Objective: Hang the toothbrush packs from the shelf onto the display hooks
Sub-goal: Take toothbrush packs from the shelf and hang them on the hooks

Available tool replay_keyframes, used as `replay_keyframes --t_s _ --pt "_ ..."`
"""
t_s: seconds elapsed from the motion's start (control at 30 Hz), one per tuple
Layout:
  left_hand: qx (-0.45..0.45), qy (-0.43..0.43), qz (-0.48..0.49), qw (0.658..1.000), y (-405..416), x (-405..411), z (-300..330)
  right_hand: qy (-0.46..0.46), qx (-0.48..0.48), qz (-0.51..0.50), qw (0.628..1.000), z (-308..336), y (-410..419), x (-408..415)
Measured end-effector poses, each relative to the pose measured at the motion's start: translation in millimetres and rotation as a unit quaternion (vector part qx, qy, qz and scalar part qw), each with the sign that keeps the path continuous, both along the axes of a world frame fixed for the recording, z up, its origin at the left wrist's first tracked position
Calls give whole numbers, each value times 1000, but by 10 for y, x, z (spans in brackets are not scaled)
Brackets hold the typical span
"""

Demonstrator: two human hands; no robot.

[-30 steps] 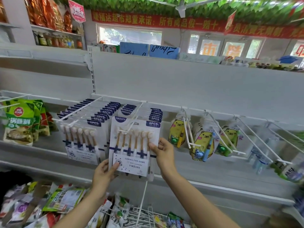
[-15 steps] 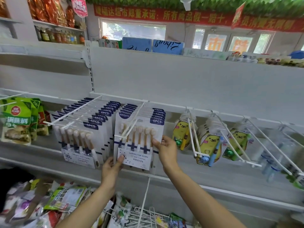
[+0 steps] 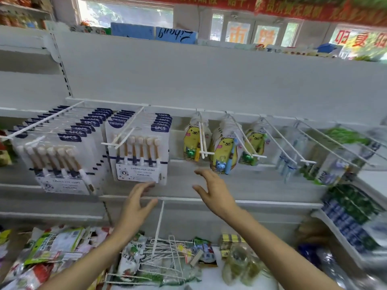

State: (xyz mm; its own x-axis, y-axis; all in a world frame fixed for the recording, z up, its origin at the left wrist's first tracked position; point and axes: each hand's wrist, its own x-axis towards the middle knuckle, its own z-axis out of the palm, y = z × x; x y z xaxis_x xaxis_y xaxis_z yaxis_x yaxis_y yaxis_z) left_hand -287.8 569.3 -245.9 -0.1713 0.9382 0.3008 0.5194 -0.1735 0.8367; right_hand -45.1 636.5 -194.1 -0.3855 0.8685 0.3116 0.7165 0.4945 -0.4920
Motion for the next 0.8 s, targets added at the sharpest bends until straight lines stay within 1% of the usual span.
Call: replay_keyframes --t_s 0.07,0.17,0.33,0.4,0.53,0.8 --pt "17 91 -45 995 -4 155 140 -38 21 -6 999 -17 -164 304" --pt "56 202 -100 973 53 387 268 -75 35 -25 996 28 -412 725" --pt "134 295 -205 923 184 1014 413 -101 55 -71 991 70 -728 1475" --pt "166 306 -234 908 212 1337 454 -105 65 -79 989 82 -824 1765" --pt "208 305 -272 889 255 2071 494 -108 89 -94 986 97 -1006 2420" --pt "220 296 -311 876 262 3819 527 -100 90 -128 983 84 -1188 4063"
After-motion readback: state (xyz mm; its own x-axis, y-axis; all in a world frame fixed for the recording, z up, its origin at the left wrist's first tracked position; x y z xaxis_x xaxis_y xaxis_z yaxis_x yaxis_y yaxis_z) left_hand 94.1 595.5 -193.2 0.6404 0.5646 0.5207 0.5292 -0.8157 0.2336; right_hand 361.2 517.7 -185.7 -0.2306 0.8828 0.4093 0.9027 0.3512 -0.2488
